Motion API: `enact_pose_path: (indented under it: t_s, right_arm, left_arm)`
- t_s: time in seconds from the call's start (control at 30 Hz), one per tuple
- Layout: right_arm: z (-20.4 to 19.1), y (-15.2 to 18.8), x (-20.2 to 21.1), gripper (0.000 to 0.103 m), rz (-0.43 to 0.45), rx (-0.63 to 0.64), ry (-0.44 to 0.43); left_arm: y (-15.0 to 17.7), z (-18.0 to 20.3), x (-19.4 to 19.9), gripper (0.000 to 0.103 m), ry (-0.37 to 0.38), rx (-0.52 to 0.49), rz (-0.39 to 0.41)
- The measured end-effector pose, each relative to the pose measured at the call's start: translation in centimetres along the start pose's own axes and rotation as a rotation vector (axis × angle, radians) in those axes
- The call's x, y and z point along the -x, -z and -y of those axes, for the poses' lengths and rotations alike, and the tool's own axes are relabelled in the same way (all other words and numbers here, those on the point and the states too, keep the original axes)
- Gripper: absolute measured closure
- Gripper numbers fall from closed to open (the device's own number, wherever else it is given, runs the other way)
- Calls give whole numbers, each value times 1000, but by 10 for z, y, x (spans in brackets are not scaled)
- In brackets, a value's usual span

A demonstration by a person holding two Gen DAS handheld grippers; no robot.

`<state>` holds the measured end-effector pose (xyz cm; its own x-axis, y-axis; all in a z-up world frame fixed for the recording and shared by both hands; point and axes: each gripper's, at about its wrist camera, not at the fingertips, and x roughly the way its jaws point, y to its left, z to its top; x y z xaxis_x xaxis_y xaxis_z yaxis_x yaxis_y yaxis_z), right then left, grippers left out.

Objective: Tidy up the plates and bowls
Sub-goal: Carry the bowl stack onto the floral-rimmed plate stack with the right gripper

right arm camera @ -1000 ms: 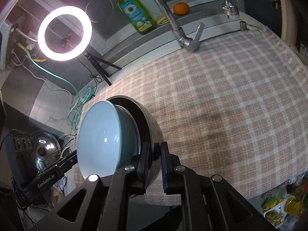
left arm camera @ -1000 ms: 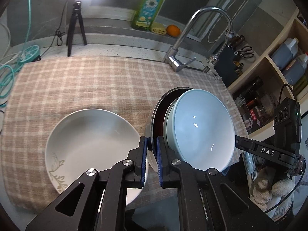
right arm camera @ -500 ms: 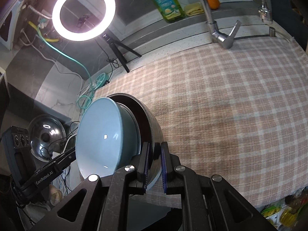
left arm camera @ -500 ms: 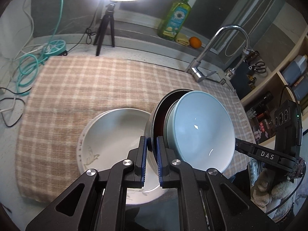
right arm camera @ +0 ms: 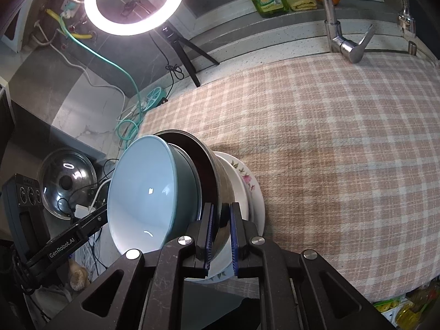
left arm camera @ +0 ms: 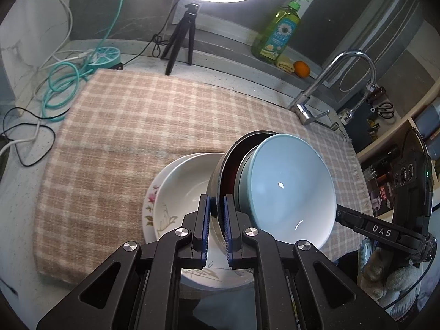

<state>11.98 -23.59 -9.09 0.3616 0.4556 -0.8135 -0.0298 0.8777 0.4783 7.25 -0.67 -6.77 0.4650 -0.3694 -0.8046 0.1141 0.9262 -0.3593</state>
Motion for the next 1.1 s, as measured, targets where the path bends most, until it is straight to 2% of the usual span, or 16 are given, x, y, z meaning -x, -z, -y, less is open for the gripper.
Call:
enact_pose_path:
  t_s: [1.1]
  right_arm:
    - [-15, 6, -32, 92, -62, 9, 14]
  left_arm:
    - [5, -26, -14, 95, -27, 51, -40]
